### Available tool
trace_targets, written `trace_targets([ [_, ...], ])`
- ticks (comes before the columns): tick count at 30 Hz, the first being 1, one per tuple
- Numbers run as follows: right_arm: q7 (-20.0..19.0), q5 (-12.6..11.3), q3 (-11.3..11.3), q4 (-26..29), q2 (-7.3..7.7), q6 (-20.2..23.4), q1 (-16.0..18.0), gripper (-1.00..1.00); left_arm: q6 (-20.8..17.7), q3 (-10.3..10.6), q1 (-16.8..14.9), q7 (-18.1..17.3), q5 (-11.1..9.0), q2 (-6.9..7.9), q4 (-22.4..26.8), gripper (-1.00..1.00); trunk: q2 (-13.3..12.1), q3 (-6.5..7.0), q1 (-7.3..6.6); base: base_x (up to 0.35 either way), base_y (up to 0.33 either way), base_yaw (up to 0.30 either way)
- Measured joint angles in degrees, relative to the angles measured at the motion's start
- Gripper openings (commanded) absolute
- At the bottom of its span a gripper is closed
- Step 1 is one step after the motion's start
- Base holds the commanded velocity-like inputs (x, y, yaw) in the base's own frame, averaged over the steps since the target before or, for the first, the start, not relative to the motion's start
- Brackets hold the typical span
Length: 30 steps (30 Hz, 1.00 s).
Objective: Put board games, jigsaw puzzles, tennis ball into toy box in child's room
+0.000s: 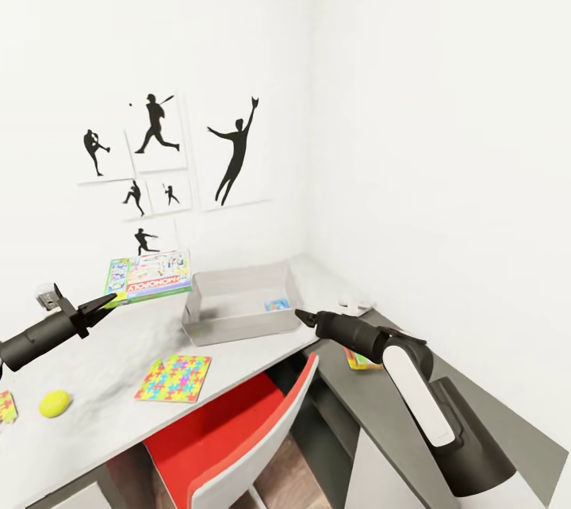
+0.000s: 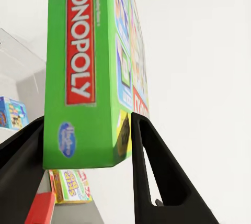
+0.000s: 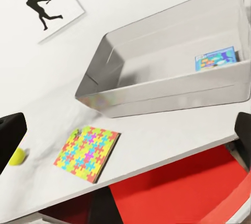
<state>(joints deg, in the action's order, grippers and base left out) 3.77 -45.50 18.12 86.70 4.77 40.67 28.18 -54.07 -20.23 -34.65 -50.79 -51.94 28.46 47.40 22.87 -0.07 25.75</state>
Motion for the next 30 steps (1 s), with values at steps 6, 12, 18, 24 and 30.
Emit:
trace_targets([
  [6, 0.0, 0.1, 0.0, 0.0, 0.02, 0.0, 0.0, 1.0, 0.0, 0.0, 0.0, 0.0, -0.1, -0.03, 0.0, -1.0, 0.0, 0.0, 0.01, 0.021, 0.004, 0.0],
  [12, 0.0, 0.1, 0.0, 0.0, 0.02, 0.0, 0.0, 1.0, 0.0, 0.0, 0.0, 0.0, -0.1, -0.01, 0.0, -1.0, 0.0, 0.0, 0.01, 0.001, 0.0, 0.0],
  [18, 0.0, 0.0, -0.1, 0.0, 0.02, 0.0, 0.0, 1.0, 0.0, 0.1, 0.0, 0.0, -0.1, -0.06, 0.0, -1.0, 0.0, 0.0, 0.01, 0.003, 0.006, 0.0],
  [24, -1.7, -0.6, -0.4, -0.2, 0.42, 0.0, 0.0, 1.0, 0.0, 0.1, 0.0, 0.0, 0.0, -0.04, 0.0, -1.0, 0.0, 0.0, 0.0, 0.081, 0.151, 0.0],
  [30, -19.6, -0.9, -5.9, -1.4, 5.1, -0.3, -0.1, 1.0, 0.0, 0.1, 0.0, 0.0, -0.1, -0.05, 0.0, -1.0, 0.0, 0.0, 0.01, 0.016, 0.024, 0.0],
])
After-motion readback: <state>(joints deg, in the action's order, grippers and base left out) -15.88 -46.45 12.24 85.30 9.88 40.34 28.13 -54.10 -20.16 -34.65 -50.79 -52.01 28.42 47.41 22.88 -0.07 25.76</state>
